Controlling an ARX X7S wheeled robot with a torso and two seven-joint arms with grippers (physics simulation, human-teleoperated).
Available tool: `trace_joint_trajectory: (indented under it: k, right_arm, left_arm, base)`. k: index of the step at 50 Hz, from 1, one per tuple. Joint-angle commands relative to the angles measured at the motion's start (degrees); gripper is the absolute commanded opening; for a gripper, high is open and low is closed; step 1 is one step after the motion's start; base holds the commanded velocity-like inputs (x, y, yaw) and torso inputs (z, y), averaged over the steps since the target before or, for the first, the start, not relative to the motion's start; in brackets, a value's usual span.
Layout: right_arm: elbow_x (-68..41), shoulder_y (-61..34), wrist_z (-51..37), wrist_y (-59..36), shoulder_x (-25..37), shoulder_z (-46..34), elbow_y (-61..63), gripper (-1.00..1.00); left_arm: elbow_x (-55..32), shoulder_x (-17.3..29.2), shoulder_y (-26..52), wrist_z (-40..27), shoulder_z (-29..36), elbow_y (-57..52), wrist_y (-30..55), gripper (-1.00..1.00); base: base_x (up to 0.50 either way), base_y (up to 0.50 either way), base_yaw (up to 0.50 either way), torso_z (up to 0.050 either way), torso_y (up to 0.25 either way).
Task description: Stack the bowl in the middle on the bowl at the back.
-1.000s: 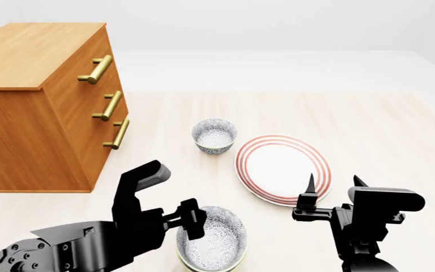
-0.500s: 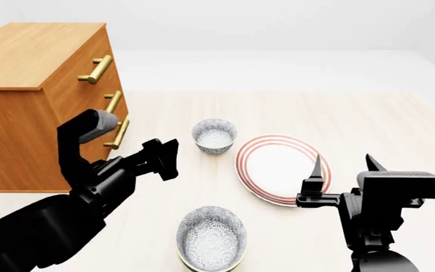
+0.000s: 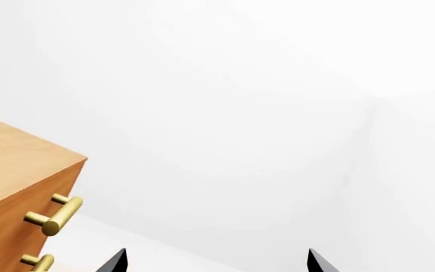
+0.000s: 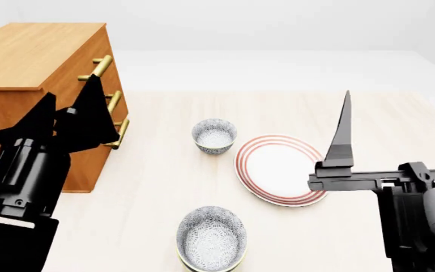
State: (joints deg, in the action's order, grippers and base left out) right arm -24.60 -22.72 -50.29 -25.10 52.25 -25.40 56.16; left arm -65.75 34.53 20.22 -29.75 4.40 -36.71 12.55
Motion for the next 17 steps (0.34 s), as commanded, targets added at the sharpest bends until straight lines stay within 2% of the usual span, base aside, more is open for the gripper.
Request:
trace_joint_trajectory:
  k: [1,12,17]
  right_arm:
    - [-3.74,-24.74,-27.98,19.44,23.79,-38.87,3.83,1.0]
    - [3.94,-51.88,-35.46,24.68,25.28,-72.57,3.84,1.0]
    - [5.61,-65.23,-39.42,24.77,23.74,-88.31,3.84,1.0]
  left_arm:
    - [7.08,-1.65,-7.49,1.65,-6.81,-6.4,-9.79,1.0]
    - [8.19,-4.88,-16.12,12.84,-10.35,-9.91,-20.24,1.0]
    - [15.52,-7.39,-18.53,16.01,-10.15,-11.2,-22.99,1.0]
  base:
    - [0.0,0.0,0.0,0.0,0.0]
    - [0.0,0.0,0.0,0.0,0.0]
    - [0.0,0.0,0.0,0.0,0.0]
